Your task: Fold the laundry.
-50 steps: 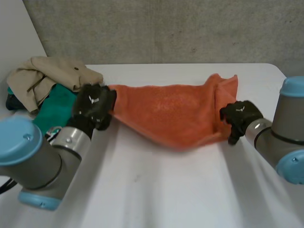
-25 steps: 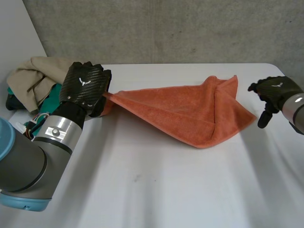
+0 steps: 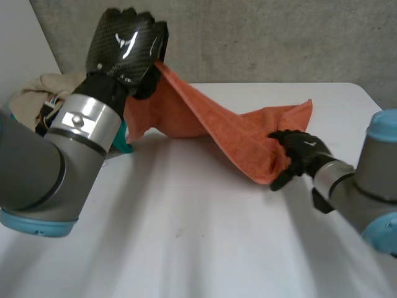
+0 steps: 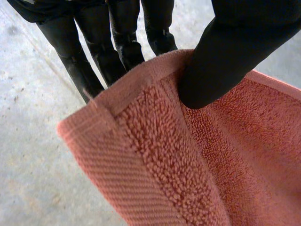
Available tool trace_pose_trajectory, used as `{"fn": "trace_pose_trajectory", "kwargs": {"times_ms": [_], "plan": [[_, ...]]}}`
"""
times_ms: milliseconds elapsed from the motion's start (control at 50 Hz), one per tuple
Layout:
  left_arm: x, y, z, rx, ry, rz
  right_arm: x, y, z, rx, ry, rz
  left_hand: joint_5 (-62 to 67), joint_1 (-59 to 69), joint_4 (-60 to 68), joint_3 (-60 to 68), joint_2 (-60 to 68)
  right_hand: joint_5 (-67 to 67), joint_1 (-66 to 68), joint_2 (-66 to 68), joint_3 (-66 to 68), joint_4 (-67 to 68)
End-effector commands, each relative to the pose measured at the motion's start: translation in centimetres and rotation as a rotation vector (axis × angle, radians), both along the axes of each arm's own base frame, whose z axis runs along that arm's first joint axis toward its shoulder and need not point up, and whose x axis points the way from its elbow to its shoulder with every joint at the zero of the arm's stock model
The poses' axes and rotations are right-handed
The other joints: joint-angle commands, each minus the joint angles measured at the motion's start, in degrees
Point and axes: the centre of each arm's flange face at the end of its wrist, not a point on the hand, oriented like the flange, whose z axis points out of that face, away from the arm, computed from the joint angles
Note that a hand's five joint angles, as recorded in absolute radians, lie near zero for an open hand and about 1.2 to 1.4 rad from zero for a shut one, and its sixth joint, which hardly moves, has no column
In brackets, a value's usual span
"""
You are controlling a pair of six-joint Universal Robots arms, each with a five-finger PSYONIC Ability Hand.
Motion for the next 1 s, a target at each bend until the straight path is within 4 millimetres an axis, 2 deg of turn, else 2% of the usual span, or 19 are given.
{"fn": "trace_pose_trajectory", "kwargs": {"times_ms": [20, 80, 180, 320, 380, 400, 440, 480, 540, 560, 580, 700, 780, 800, 860, 880, 920, 940, 1000], "plan": [[-1.1, 1.0, 2.6, 0.004, 0.035, -0.05, 5.5, 4.2, 2.5, -0.114, -0.168, 0.076, 13.3, 13.9, 11.2, 11.5, 11.3, -2.7, -3.3, -2.3, -2.1, -2.3], [-1.2, 1.3, 3.4, 0.004, 0.052, -0.059, 6.3, 3.5, 2.8, -0.167, -0.205, 0.026, 13.3, 13.9, 11.2, 11.5, 11.3, -2.7, -3.3, -2.3, -2.1, -2.3], [-1.5, 2.1, 4.9, 0.004, 0.101, -0.063, 7.3, 0.7, 0.4, -0.186, -0.186, -0.106, 13.3, 13.9, 11.2, 11.5, 11.3, -2.7, -3.3, -2.3, -2.1, -2.3], [-0.9, 3.8, 8.6, -0.051, 0.183, -0.053, 7.5, -1.6, -2.5, -0.172, -0.141, -0.185, 13.3, 13.9, 11.2, 11.5, 11.3, -2.7, -3.3, -2.3, -2.1, -2.3], [-0.3, 4.5, 10.2, -0.077, 0.206, -0.053, 6.8, -2.9, -2.7, -0.184, -0.13, -0.216, 13.3, 13.9, 11.2, 11.5, 11.3, -2.7, -3.3, -2.3, -2.1, -2.3], [-0.2, 4.6, 10.5, -0.082, 0.21, -0.052, 5.6, -4.3, -2.6, -0.196, -0.12, -0.255, 13.3, 13.9, 11.2, 11.5, 11.3, -1.7, -2.3, -1.3, -1.1, -1.3], [0.3, 5.1, 11.4, -0.098, 0.222, -0.05, 4.1, -5.7, -2.7, -0.203, -0.1, -0.294, 13.3, 13.9, 11.2, 11.5, 11.3, 2.4, 1.8, 2.8, 3.0, 2.8], [0.6, 5.4, 11.9, -0.109, 0.232, -0.048, 2.3, -7.4, -2.6, -0.221, -0.068, -0.333, 13.3, 13.9, 11.2, 11.5, 11.3, 11.8, 11.2, 12.2, 12.4, 12.2], [1.3, 5.9, 12.9, -0.132, 0.253, -0.036, 0.7, -8.7, -2.5, -0.24, -0.018, -0.363, 13.3, 13.9, 11.2, 11.5, 11.3, 26.4, 25.8, 26.8, 27.0, 26.8], [1.5, 6.0, 13.2, -0.138, 0.258, -0.035, -0.4, -9.5, -2.4, -0.25, 0.013, -0.375, 13.3, 13.9, 11.2, 11.5, 11.3, 51.4, 50.8, 51.9, 52.1, 51.9], [1.7, 6.1, 13.4, -0.144, 0.261, -0.032, -0.9, -9.8, -2.4, -0.253, 0.032, -0.374, 13.3, 13.9, 11.2, 11.5, 11.3, 67.1, 66.5, 67.5, 67.7, 67.5], [2.2, 5.5, 13.3, -0.142, 0.253, -0.006, -1.8, -9.9, -2.2, -0.253, 0.097, -0.278, 13.3, 13.9, 11.2, 11.5, 11.3, 67.3, 66.7, 67.7, 67.9, 67.7], [3.2, 3.8, 12.6, -0.121, 0.23, 0.052, -3.0, -9.7, 3.2, -0.334, 0.095, -0.247, 13.3, 13.9, 11.2, 11.5, 11.3, 67.3, 66.7, 67.7, 67.9, 67.7], [3.5, 3.4, 12.5, -0.119, 0.226, 0.066, -4.2, -9.4, 6.1, -0.37, 0.101, -0.248, 13.3, 13.9, 11.2, 11.5, 11.3, 67.3, 66.7, 67.7, 67.9, 67.7], [5.0, 1.4, 11.7, -0.095, 0.201, 0.141, -6.3, -8.8, 10.0, -0.404, 0.141, -0.25, 13.3, 13.9, 11.2, 11.5, 11.3, 67.3, 66.7, 67.7, 67.9, 67.7], [5.4, 0.9, 11.4, -0.087, 0.191, 0.158, -7.8, -8.5, 12.5, -0.426, 0.186, -0.244, 13.3, 13.9, 11.2, 11.5, 11.3, 67.3, 66.7, 67.7, 67.9, 67.7], [6.8, -0.6, 10.8, -0.06, 0.168, 0.216, -9.2, -8.0, 14.5, -0.438, 0.246, -0.232, 13.3, 13.9, 11.2, 11.5, 11.3, 67.3, 66.7, 67.7, 67.9, 67.7], [7.2, -1.0, 10.5, -0.047, 0.159, 0.232, -10.2, -7.3, 16.3, -0.446, 0.309, -0.211, 13.3, 13.9, 11.2, 11.5, 11.3, 67.3, 66.7, 67.7, 67.9, 67.7], [9.0, -2.8, 9.0, 0.024, 0.118, 0.308, -11.2, -6.2, 18.5, -0.456, 0.406, -0.175, 13.3, 13.9, 11.2, 11.5, 11.3, 67.3, 66.7, 67.7, 67.9, 67.7]]}}
